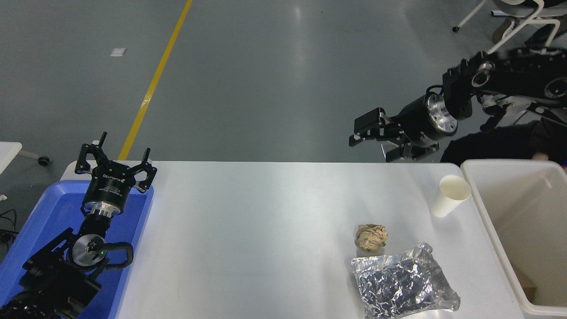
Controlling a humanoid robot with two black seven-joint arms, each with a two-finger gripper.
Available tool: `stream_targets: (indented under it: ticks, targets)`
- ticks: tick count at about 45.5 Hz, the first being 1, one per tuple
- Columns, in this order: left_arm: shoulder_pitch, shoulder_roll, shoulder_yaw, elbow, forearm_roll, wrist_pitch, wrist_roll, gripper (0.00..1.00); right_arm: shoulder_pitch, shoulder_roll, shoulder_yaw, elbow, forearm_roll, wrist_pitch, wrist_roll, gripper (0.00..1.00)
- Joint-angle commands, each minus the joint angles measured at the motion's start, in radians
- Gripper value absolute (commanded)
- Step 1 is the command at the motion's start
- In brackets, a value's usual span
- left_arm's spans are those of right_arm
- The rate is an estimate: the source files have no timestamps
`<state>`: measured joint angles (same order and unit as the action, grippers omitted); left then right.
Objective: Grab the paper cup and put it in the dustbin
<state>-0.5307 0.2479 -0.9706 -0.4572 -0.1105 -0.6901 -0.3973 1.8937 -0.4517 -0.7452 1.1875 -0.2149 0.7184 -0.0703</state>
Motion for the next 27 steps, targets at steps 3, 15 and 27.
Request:
stream_targets:
  ticks: [3, 15, 27]
  targets:
    - [0.000, 0.001, 0.001, 0.000, 0.000, 0.000, 0.000, 1.00, 0.287, 0.113, -0.244, 0.155, 0.120, 0.067, 0.001, 1.00]
    - [0.000, -0.001, -0.002, 0.000, 0.000, 0.001, -0.002, 1.00, 0.452, 0.245, -0.399, 0.296, 0.236, 0.067, 0.000, 1.00]
    - [0.003, -0.001, -0.005, 0.000, 0.000, 0.001, 0.000, 1.00, 0.536, 0.271, -0.457, 0.353, 0.258, 0.067, -0.005, 1.00]
